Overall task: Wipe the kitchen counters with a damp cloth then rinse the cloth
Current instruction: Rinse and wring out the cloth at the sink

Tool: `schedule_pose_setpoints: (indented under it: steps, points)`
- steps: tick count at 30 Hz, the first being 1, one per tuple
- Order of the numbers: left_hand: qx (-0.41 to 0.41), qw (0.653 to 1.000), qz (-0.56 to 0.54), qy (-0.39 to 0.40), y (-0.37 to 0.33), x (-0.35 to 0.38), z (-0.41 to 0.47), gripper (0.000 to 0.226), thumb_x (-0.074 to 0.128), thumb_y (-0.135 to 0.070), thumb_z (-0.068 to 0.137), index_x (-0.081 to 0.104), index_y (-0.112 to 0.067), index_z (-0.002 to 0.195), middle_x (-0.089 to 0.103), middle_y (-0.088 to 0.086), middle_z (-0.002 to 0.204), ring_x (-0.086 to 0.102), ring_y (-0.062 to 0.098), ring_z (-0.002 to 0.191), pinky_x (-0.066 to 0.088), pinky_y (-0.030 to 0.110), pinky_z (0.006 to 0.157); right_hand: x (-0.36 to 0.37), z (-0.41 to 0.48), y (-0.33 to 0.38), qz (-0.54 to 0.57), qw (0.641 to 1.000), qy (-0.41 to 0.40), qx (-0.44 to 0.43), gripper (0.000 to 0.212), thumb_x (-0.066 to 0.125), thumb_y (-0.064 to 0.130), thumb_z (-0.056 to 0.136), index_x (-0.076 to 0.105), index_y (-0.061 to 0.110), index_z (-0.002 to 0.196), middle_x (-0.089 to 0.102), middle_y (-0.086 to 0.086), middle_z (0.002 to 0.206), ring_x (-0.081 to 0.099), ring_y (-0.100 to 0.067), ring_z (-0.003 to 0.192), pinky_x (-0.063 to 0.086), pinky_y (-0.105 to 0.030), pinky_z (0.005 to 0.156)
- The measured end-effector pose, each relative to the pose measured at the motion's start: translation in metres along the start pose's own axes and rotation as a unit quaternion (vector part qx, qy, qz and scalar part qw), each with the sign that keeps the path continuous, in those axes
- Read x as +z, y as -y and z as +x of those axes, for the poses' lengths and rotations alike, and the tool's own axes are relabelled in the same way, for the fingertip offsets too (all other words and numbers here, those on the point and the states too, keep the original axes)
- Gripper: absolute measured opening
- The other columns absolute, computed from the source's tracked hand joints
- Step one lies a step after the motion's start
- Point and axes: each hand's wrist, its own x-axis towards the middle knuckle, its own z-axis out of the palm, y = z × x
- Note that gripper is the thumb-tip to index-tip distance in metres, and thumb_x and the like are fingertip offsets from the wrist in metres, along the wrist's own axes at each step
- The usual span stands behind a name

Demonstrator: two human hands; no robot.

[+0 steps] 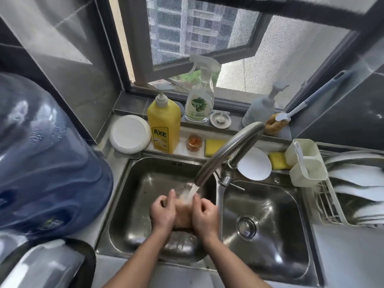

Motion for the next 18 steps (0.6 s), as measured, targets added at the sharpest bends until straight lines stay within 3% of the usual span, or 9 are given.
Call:
schedule_pose_setpoints:
  steps: [2,5,8,11,13,15,18]
  points:
    - [0.000,1.000,0.007,0.028,0.002,0.004,-0.004,0.042,0.064,-0.027,0.094,0.052,-0.005,0.061,0.052,0.003,0.055,0.048,0.016,0.056,0.042,0.032,0.055,0.007,-0.014,0.007,0.031,0.998,0.013,-0.054,0.047,0.057,0.036,0.096,0.046,0.026,0.052,0.051,0.011,0.050,0.043,-0.003,0.048,0.034,-0.026,0.050]
    - [-0.056,0.988,-0.097,0.104,-0.001,0.015,-0.015,0.034,0.053,-0.009,0.100,0.052,-0.009,0.066,0.048,0.004,0.060,0.046,0.016,0.062,0.043,0.017,0.051,0.021,-0.018,0.014,0.030,0.995,-0.007,-0.094,0.047,0.055,0.044,0.095,0.044,0.024,0.053,0.046,0.011,0.048,0.041,-0.004,0.046,0.036,-0.033,0.046]
    - [-0.082,0.980,-0.139,0.113,-0.006,0.018,-0.015,0.030,0.051,-0.025,0.101,0.064,-0.009,0.079,0.064,-0.002,0.065,0.062,0.010,0.063,0.051,0.017,0.059,0.027,-0.003,0.013,0.014,0.996,-0.002,-0.089,0.051,0.050,0.055,0.092,0.055,0.017,0.058,0.053,0.007,0.052,0.050,-0.009,0.049,0.041,-0.036,0.050]
    - [-0.070,0.977,-0.175,0.102,-0.020,0.017,-0.018,0.038,0.051,-0.029,0.101,0.069,0.001,0.090,0.071,0.007,0.076,0.066,0.012,0.070,0.054,0.022,0.064,0.027,0.015,0.008,-0.051,0.997,0.039,-0.038,0.042,0.047,0.050,0.095,0.058,0.017,0.070,0.060,0.004,0.061,0.056,-0.009,0.061,0.040,-0.023,0.058]
    - [-0.049,0.976,-0.168,0.126,-0.029,0.016,-0.023,0.038,0.050,-0.032,0.100,0.067,-0.004,0.082,0.070,0.000,0.065,0.064,0.007,0.059,0.051,0.020,0.055,0.023,0.023,0.007,-0.021,0.999,0.037,0.013,0.037,0.053,0.045,0.094,0.062,0.017,0.071,0.064,0.005,0.064,0.058,-0.006,0.062,0.043,-0.024,0.059]
    - [-0.018,0.978,-0.135,0.161,-0.033,0.015,-0.025,0.037,0.053,-0.038,0.095,0.066,-0.007,0.080,0.066,-0.003,0.060,0.059,0.006,0.054,0.048,0.019,0.050,0.015,0.026,0.005,-0.017,0.998,0.036,0.044,0.036,0.056,0.040,0.095,0.061,0.020,0.065,0.063,0.007,0.061,0.057,-0.002,0.059,0.043,-0.024,0.057]
    - [0.009,0.985,-0.067,0.158,-0.023,0.007,-0.014,0.037,0.060,-0.043,0.091,0.061,-0.013,0.071,0.060,0.000,0.063,0.055,0.013,0.064,0.046,0.031,0.060,0.001,0.023,0.001,-0.003,0.995,0.026,0.091,0.045,0.054,0.038,0.097,0.052,0.019,0.056,0.056,0.006,0.054,0.049,-0.001,0.053,0.037,-0.020,0.053]
